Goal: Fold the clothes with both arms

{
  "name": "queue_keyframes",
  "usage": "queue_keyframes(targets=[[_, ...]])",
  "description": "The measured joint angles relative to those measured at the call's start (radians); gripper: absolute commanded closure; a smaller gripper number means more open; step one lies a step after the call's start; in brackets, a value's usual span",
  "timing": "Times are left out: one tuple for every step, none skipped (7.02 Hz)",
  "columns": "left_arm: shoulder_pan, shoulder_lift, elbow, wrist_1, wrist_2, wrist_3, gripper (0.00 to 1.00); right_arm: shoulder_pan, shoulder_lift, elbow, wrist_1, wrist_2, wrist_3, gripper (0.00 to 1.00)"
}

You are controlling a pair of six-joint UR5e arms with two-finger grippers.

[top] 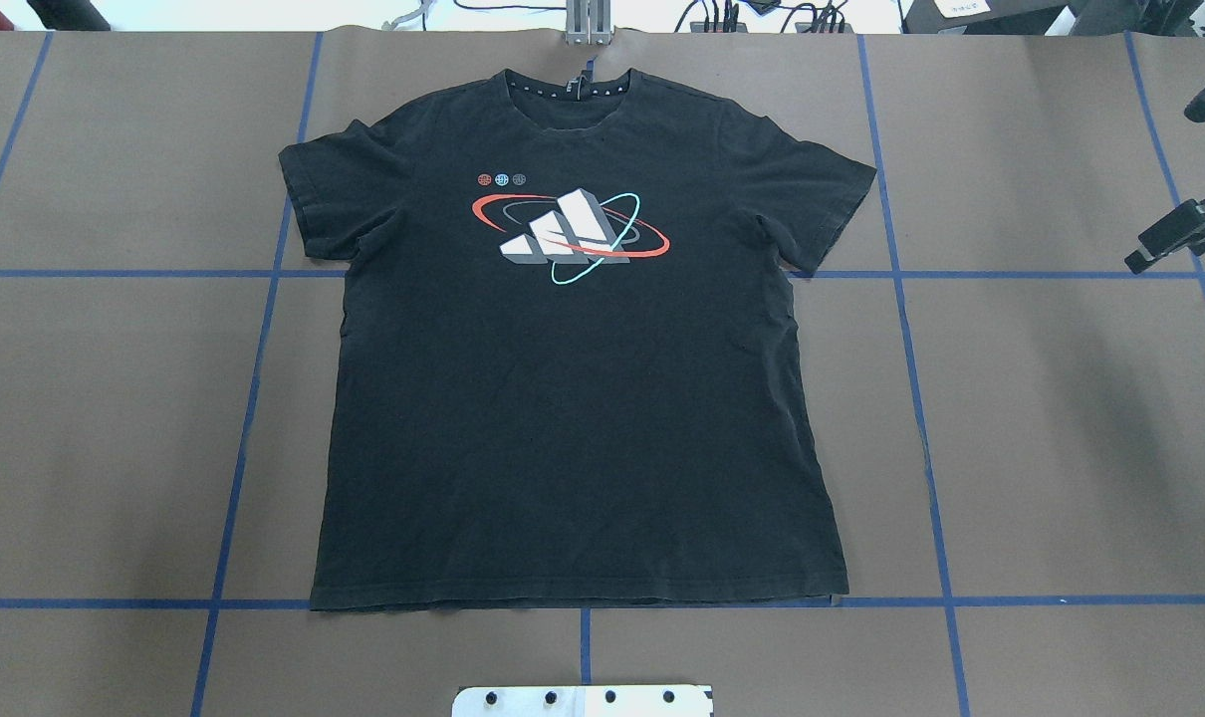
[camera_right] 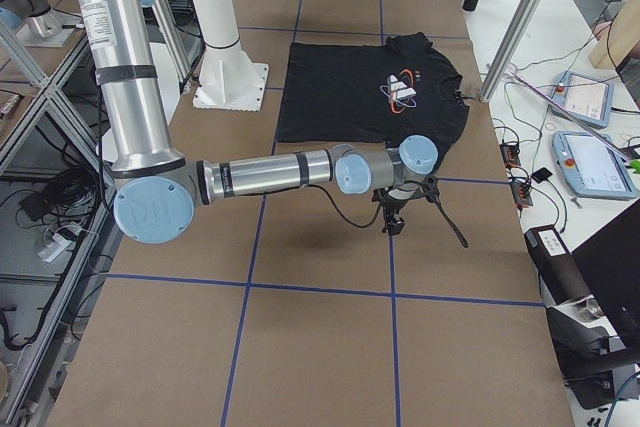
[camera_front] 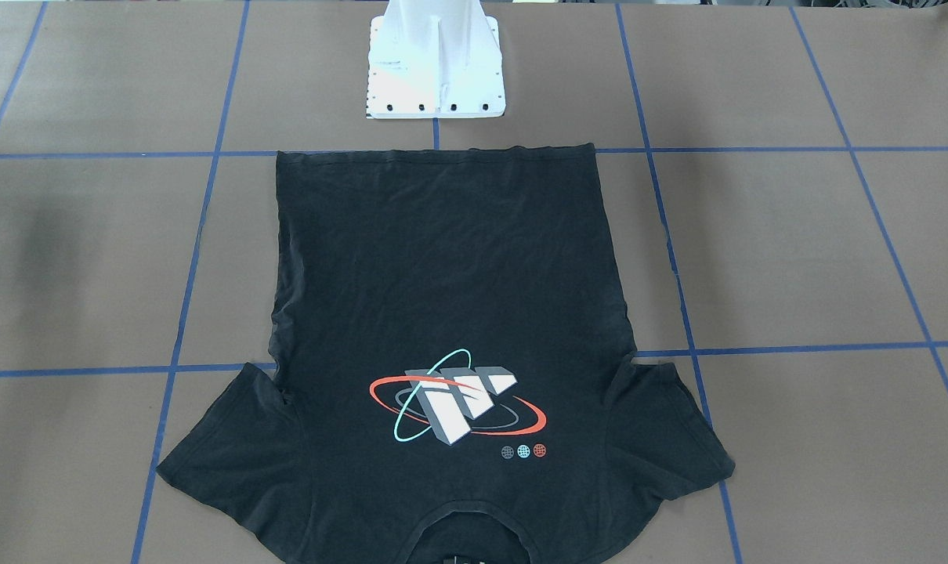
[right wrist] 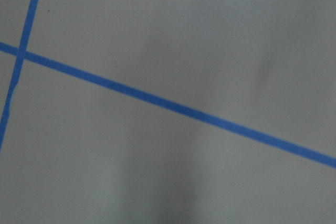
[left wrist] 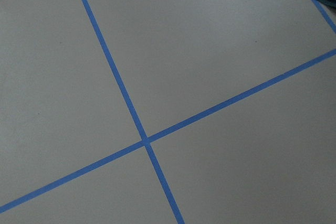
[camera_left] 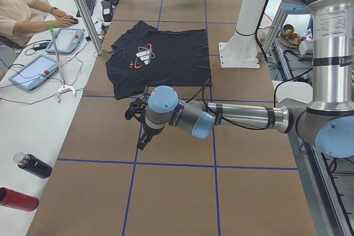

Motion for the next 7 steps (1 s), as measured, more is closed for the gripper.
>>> queue_keyframes(targets=[[0.002, -0.001, 0.000, 0.000, -0.001, 0.000, 0.00, -0.023, 0.040, -0.118, 0.180, -0.018, 0.037, 0.00], [0.003, -0.002, 0.000, -0.001, -0.001, 0.000, 0.00, -0.057, 0.105, -0.205, 0.292, -0.050, 0.143, 0.00], [0.004, -0.002, -0.002, 0.000, -0.001, 0.000, 0.00, -0.112, 0.187, -0.252, 0.339, -0.113, 0.309, 0.03], [0.004, -0.002, -0.004, 0.000, -0.001, 0.000, 0.00, -0.180, 0.260, -0.272, 0.356, -0.213, 0.484, 0.08], [0.004, -0.002, -0.006, 0.000, -0.001, 0.000, 0.00, -0.242, 0.314, -0.283, 0.371, -0.308, 0.639, 0.09], [0.004, -0.002, -0.008, 0.000, -0.001, 0.000, 0.00, -0.280, 0.343, -0.299, 0.408, -0.362, 0.748, 0.13], [0.004, -0.002, -0.010, 0.000, -0.001, -0.001, 0.00, -0.298, 0.361, -0.328, 0.467, -0.387, 0.826, 0.17]])
